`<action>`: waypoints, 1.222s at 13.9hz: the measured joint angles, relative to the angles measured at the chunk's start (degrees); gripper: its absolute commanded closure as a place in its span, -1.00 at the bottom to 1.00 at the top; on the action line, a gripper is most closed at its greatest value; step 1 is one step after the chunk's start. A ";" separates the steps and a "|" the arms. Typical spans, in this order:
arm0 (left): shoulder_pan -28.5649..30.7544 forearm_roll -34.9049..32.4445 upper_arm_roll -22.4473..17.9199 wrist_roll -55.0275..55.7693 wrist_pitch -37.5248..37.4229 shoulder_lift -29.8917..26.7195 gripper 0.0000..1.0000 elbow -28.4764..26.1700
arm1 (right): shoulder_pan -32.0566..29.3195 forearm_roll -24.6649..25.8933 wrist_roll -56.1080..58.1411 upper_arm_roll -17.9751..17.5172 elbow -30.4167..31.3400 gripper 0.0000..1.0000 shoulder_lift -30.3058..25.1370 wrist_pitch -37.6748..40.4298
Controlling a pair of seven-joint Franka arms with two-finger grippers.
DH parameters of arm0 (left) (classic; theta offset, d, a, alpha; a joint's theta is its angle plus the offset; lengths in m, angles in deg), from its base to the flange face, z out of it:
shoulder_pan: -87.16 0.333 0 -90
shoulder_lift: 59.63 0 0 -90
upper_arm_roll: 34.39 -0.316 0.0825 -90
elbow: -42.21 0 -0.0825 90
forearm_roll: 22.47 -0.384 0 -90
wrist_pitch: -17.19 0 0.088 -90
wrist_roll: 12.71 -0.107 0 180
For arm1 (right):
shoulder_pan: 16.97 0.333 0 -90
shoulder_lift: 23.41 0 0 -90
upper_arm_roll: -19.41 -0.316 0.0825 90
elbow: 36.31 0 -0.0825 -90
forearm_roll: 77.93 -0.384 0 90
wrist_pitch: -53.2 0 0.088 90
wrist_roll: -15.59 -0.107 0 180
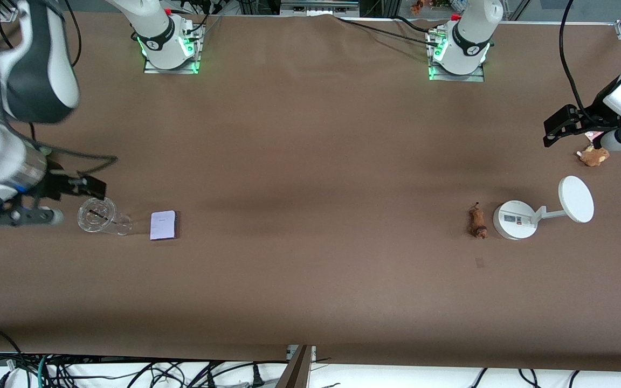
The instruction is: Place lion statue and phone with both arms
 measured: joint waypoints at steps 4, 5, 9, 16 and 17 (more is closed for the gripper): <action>0.02 0.00 -0.06 0.00 -0.06 0.00 -1.00 -0.01 | -2.27 -0.01 -2.94 -1.77 1.83 -1.00 -5.34 4.30; 0.09 0.00 -0.07 0.01 -0.15 -0.01 -1.00 -0.01 | -4.21 -0.01 -3.12 -4.31 3.32 -1.00 -6.57 4.39; 0.29 0.00 -0.09 0.01 -0.17 -0.01 -1.00 -0.02 | -11.17 0.02 -3.13 -10.78 6.18 -1.00 -11.56 4.91; 0.29 0.00 0.00 0.01 -0.26 -0.02 -1.00 -0.02 | -11.97 0.23 -3.13 -10.83 6.49 -1.00 -12.98 7.05; 0.29 0.00 0.00 0.01 -0.27 -0.02 -1.00 -0.02 | -12.25 0.23 -3.13 -10.76 6.42 -1.00 -12.84 7.05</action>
